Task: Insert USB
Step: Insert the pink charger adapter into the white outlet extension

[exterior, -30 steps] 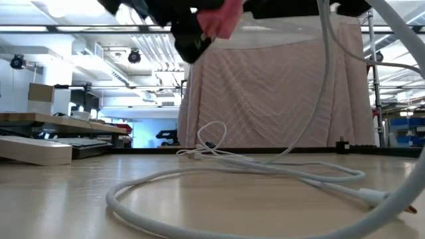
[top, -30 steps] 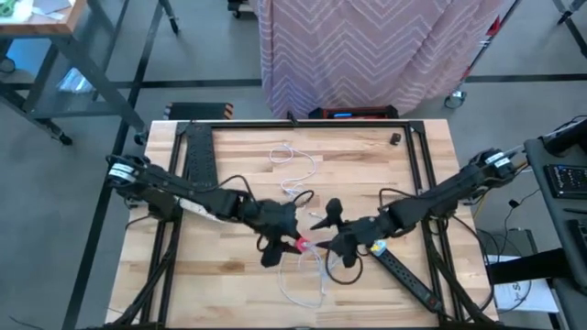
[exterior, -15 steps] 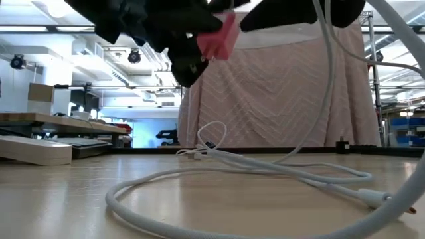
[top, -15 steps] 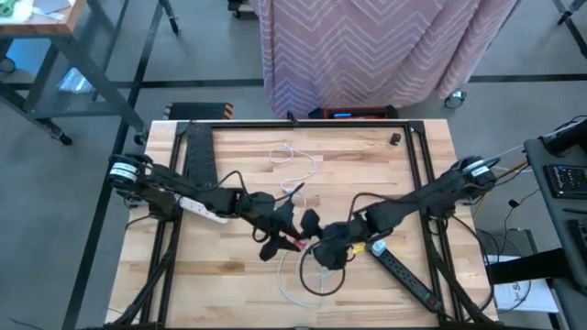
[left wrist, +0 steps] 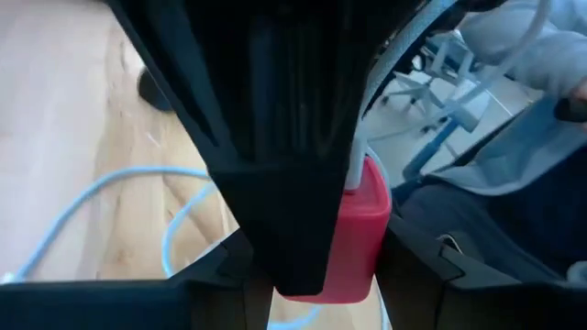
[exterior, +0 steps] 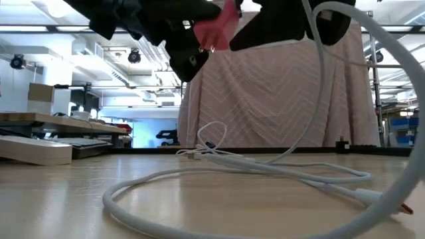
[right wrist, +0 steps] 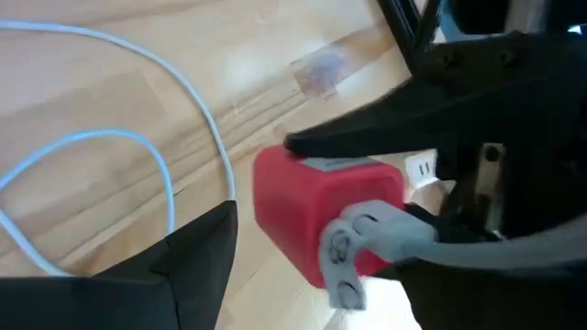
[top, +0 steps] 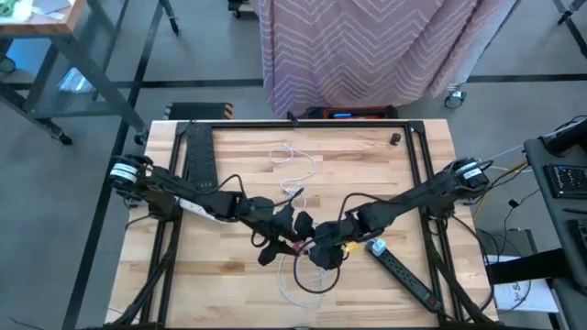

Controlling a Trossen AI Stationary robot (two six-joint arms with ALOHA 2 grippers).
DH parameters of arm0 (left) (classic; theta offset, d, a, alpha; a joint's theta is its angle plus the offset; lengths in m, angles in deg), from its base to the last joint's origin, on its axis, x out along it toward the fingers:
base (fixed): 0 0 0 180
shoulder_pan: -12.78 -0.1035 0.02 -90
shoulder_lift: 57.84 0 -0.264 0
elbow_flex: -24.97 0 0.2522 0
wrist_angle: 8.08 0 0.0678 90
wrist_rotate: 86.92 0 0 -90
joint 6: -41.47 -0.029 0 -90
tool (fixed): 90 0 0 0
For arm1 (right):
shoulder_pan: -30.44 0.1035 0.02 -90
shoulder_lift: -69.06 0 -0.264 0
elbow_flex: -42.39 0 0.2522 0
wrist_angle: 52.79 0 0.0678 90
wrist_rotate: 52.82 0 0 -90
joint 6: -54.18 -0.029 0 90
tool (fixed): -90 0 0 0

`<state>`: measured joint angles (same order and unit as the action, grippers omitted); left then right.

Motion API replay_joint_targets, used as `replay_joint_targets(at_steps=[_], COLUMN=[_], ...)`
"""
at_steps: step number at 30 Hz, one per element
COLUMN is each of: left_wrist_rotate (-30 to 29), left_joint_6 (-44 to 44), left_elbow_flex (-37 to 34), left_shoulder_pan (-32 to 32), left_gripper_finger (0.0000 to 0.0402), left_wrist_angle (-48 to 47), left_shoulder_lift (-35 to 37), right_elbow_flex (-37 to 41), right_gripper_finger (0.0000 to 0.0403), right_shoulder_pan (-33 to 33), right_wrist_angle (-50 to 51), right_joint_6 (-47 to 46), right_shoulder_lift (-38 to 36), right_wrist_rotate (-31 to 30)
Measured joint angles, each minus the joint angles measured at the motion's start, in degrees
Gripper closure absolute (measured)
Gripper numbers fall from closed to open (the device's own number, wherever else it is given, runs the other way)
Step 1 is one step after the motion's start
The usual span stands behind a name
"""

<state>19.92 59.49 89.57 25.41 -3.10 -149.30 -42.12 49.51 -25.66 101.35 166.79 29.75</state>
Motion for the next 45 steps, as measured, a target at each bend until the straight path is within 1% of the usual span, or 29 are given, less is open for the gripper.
replay_joint_targets(at_steps=[3, 11, 13, 15, 19, 23, 27, 31, 36, 40, 43, 45], left_wrist_rotate=[-1.7, -1.7, -3.4, -3.8, -3.9, -4.2, -3.5, -2.7, -2.4, -3.3, -4.6, -5.1], left_joint_6=[-0.2, -0.6, -0.6, -0.7, -0.7, 1.8, 0.9, 1.0, 0.4, -1.4, -3.2, -3.8], left_elbow_flex=[0.1, 0.1, 0.1, 0.1, 0.1, 0.1, 1.1, 2.1, 2.4, 2.4, 2.3, 2.6], left_shoulder_pan=[0.7, 0.8, 0.9, 0.9, 0.9, 0.5, 0.1, 0.1, 0.0, 0.0, 0.1, 0.1], left_gripper_finger=[0.0262, 0.026, 0.026, 0.026, 0.026, 0.0262, 0.0265, 0.0253, 0.0252, 0.0259, 0.0255, 0.0246], left_wrist_angle=[0.4, 0.3, 0.1, 0.2, 0.9, 1.5, 2.2, 0.6, -0.3, -0.2, 0.4, -0.3], left_shoulder_lift=[0.0, -0.1, -0.1, -0.1, -0.1, -0.1, -1.1, -1.4, -1.4, -1.4, -1.4, -0.9], right_elbow_flex=[0.0, 0.0, 0.0, 0.0, 0.0, 0.0, 0.0, 0.0, 0.0, 0.0, 0.0, 0.0], right_gripper_finger=[0.0158, 0.0187, 0.0194, 0.0198, 0.0194, 0.0179, 0.0165, 0.0161, 0.0189, 0.0229, 0.0261, 0.0263], right_shoulder_pan=[-0.6, -1.0, -1.0, -1.0, -1.0, -0.9, -0.8, -0.7, -0.7, -0.8, -0.7, -0.5], right_wrist_angle=[0.0, 0.0, 0.0, 0.0, 0.0, 0.1, 0.2, 0.4, 0.7, 0.9, 1.1, 1.1], right_joint_6=[-0.9, -1.8, -2.5, -3.0, -3.5, -0.7, 0.7, 0.9, 0.8, -0.9, -1.9, -2.7], right_shoulder_lift=[-0.8, -1.0, -1.0, -1.0, -1.0, -1.0, -1.0, -1.0, -1.0, -1.0, -1.0, -1.2], right_wrist_rotate=[0.8, 3.1, 4.3, 4.7, 5.2, 5.8, 7.5, 7.8, 7.4, 7.2, 7.1, 5.6])
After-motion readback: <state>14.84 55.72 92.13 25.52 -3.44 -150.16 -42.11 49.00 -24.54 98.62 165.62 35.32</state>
